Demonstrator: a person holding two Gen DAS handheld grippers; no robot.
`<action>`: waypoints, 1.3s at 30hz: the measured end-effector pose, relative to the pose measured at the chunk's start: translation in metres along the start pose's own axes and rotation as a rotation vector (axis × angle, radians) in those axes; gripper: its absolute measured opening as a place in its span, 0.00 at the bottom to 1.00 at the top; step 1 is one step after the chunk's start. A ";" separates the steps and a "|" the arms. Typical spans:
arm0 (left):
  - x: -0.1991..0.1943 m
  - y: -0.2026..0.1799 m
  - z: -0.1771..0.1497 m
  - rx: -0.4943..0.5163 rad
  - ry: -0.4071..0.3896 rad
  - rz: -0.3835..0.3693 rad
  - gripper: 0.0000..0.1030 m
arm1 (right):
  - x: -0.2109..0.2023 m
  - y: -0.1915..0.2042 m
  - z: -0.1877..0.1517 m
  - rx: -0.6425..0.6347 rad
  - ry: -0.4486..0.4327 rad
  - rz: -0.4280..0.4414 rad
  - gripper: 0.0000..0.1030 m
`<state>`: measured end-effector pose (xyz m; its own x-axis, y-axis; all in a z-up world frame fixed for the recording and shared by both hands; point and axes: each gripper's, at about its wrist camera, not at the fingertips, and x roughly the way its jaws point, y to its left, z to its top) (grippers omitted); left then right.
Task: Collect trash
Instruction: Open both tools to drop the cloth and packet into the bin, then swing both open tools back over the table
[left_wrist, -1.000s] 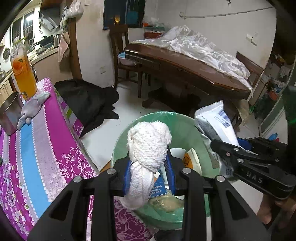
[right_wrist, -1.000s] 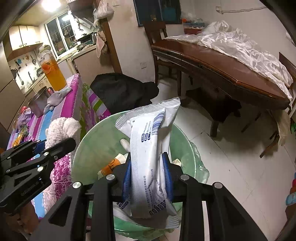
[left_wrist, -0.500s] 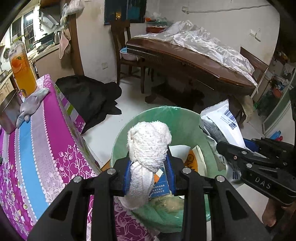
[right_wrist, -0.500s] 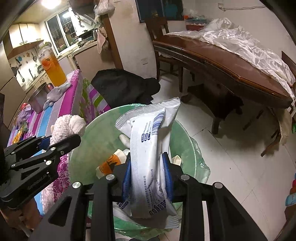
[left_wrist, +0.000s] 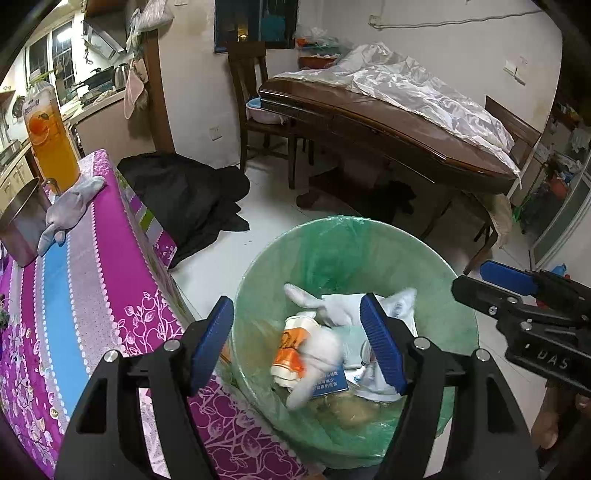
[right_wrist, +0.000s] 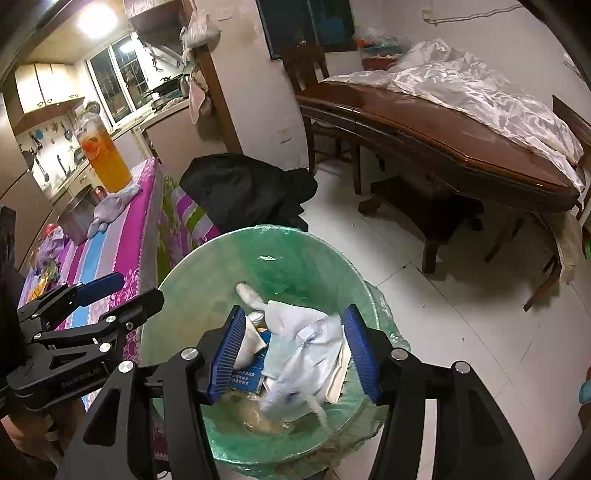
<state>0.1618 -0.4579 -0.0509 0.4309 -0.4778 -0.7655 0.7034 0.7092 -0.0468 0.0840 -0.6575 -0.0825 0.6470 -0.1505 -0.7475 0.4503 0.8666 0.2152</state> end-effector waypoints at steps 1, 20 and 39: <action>0.000 0.000 0.000 0.000 0.001 0.001 0.66 | -0.001 -0.001 0.000 0.002 0.000 0.001 0.55; -0.030 0.036 -0.022 -0.014 -0.034 0.036 0.66 | -0.058 0.029 -0.016 -0.041 -0.199 0.026 0.74; -0.101 0.217 -0.099 -0.165 -0.053 0.235 0.66 | -0.066 0.203 -0.060 -0.257 -0.261 0.267 0.93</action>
<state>0.2149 -0.2041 -0.0477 0.6034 -0.3137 -0.7331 0.4811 0.8764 0.0210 0.0959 -0.4427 -0.0271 0.8680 0.0077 -0.4964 0.1007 0.9763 0.1913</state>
